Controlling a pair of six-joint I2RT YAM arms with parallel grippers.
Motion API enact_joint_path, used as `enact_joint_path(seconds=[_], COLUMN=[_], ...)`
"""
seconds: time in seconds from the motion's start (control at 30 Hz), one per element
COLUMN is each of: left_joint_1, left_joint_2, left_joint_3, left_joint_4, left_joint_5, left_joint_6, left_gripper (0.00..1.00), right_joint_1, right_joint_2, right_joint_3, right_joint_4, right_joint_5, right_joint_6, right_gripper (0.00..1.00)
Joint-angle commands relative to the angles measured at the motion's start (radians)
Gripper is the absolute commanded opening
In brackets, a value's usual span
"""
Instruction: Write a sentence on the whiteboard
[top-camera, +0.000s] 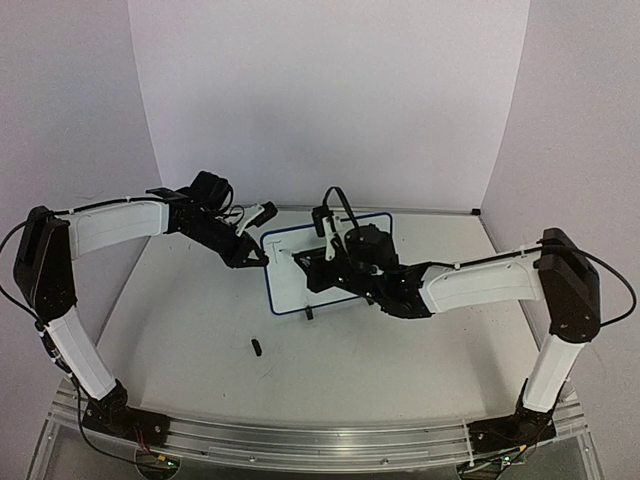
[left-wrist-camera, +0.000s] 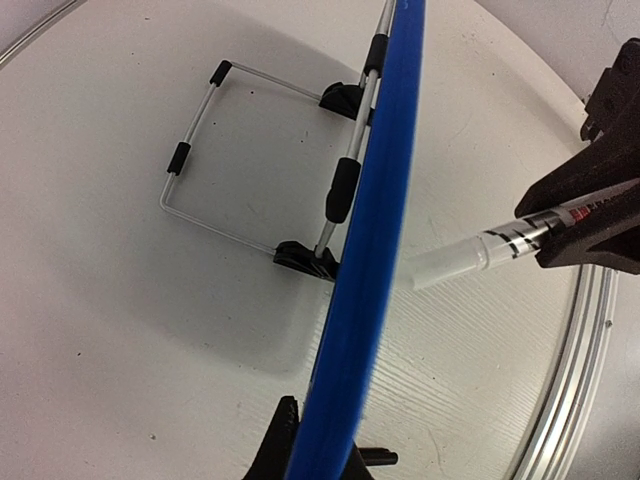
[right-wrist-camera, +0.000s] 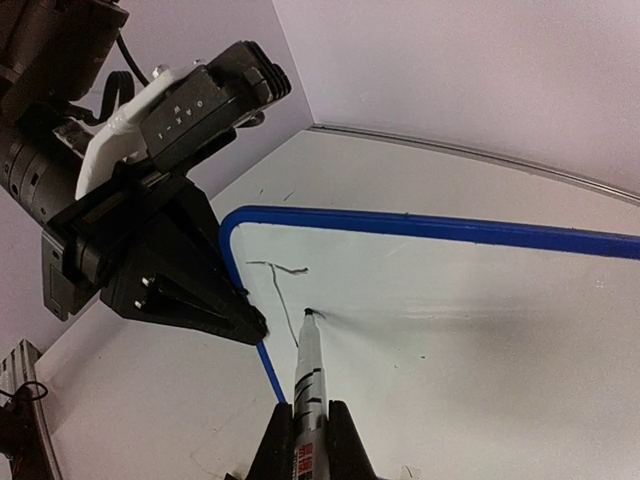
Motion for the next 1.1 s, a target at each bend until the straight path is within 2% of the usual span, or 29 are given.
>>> enact_joint_path(seconds=[0.0,0.37,1.07], left_joint_1=[-0.005,-0.006,-0.01], left_joint_2=[0.003,0.004,0.007], left_joint_3=[0.004,0.005,0.005], left_joint_4=[-0.006,-0.006,-0.008], left_joint_5=[-0.037,-0.038,-0.043], left_joint_6=[0.015,0.015,0.016], left_gripper=[0.0,0.0,0.0], right_joint_1=[-0.005,-0.005,-0.005], right_joint_2=[0.025,0.009,-0.06], right_joint_3=[0.034,-0.019,-0.004], right_joint_4=[0.022,-0.006,-0.015], right_joint_5=[-0.011,0.042,0.096], right_joint_6=[-0.01,0.003,-0.038], right_gripper=[0.0,0.0,0.0])
